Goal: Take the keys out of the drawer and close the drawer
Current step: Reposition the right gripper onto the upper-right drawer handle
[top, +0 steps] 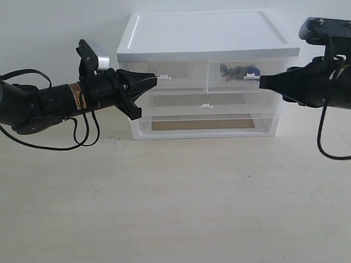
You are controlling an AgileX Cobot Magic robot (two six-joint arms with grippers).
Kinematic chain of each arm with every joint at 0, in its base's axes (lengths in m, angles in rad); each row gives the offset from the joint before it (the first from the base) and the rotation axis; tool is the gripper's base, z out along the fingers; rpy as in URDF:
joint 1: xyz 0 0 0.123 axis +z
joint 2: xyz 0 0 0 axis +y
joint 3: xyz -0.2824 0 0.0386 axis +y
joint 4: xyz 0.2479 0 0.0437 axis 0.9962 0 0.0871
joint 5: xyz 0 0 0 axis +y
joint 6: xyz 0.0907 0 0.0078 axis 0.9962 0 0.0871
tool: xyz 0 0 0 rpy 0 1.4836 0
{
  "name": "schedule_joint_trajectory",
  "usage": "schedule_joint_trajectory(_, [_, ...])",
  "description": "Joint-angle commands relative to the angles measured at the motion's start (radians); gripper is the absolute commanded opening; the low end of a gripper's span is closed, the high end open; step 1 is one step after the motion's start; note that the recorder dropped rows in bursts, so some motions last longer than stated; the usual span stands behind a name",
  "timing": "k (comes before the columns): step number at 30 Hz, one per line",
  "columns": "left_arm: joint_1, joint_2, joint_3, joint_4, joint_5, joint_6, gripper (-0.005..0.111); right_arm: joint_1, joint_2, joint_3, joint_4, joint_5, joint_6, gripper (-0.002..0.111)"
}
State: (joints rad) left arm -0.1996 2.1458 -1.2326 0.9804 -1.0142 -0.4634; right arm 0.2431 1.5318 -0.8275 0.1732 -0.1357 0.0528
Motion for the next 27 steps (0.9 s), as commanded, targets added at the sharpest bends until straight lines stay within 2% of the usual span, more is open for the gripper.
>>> schedule_joint_trajectory(1, [0.004, 0.008, -0.024, -0.133, 0.103, -0.032, 0.004, -0.003, 0.025, -0.088, 0.011, 0.103, 0.133, 0.044])
schedule_joint_trajectory(10, [0.004, 0.008, -0.024, -0.131, 0.101, -0.042, 0.004, -0.005, 0.133, -0.295, 0.059, 0.338, 0.206, 0.040])
schedule_joint_trajectory(16, [0.004, 0.008, -0.024, -0.131, 0.100, -0.046, 0.004, -0.011, 0.107, -0.341, 0.102, 0.507, 0.042, 0.040])
schedule_joint_trajectory(19, [0.004, 0.008, -0.024, -0.131, 0.099, -0.061, 0.004, -0.053, 0.093, -0.356, 0.293, 0.657, -0.214, 0.038])
schedule_joint_trajectory(22, [0.004, 0.008, -0.024, -0.131, 0.098, -0.061, 0.004, -0.129, 0.094, -0.371, 0.489, 0.887, -0.484, 0.031])
schedule_joint_trajectory(27, [0.004, 0.008, -0.024, -0.129, 0.098, -0.083, 0.004, -0.240, 0.094, -0.369, 0.776, 0.953, -0.584, 0.027])
